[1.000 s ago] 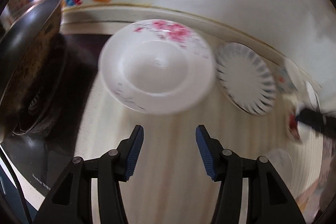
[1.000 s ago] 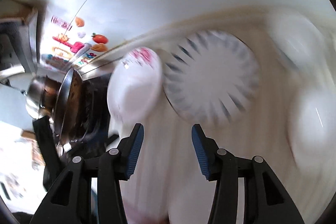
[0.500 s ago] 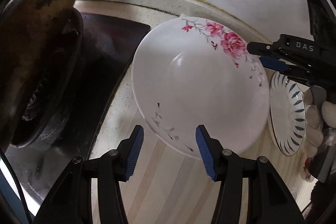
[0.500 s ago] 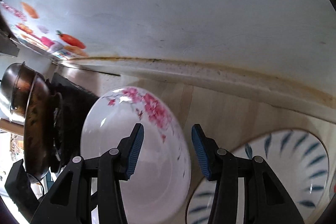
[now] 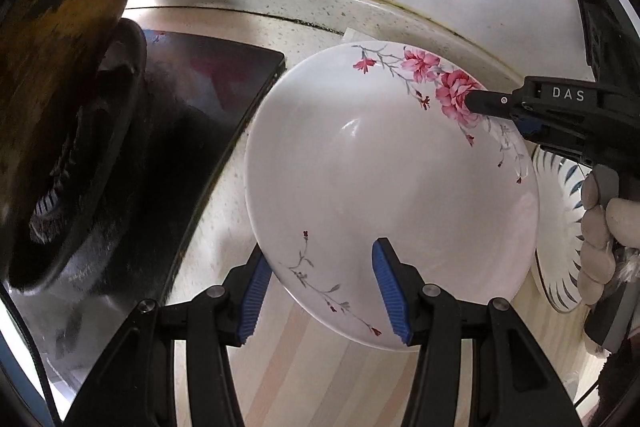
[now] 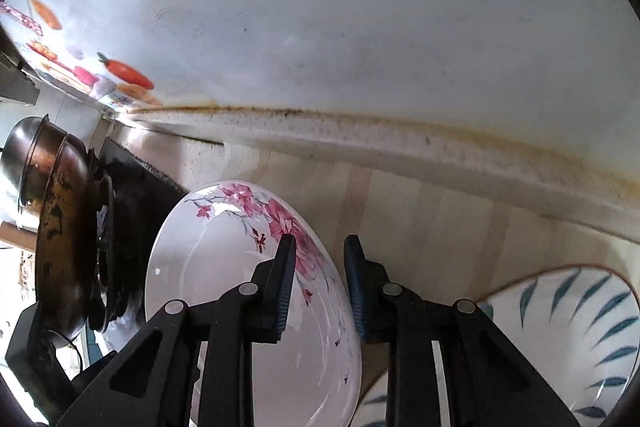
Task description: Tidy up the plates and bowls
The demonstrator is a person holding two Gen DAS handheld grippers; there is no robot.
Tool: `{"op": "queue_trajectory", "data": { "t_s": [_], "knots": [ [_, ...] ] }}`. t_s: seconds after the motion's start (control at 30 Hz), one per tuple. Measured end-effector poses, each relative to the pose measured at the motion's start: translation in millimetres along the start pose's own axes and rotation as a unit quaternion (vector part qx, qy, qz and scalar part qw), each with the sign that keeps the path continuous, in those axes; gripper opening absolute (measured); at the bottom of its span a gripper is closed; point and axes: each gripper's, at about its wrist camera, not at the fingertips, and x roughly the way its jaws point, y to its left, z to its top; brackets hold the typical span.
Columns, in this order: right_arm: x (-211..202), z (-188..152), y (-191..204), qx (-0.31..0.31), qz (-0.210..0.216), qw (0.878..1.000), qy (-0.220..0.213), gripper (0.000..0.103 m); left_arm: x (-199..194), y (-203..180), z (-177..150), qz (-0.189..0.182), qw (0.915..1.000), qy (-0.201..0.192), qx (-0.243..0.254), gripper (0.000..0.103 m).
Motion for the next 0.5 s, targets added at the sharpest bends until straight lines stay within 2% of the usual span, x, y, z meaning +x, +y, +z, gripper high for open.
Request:
{"op": "queue_trajectory", "data": {
  "t_s": [0.5],
  "knots": [
    [-58,-52,6,-0.017,0.020,1.000,-0.008,0.027,-48,-5,-33,-0.003,0.9993,-0.028,0.025,0.049]
  ]
}}
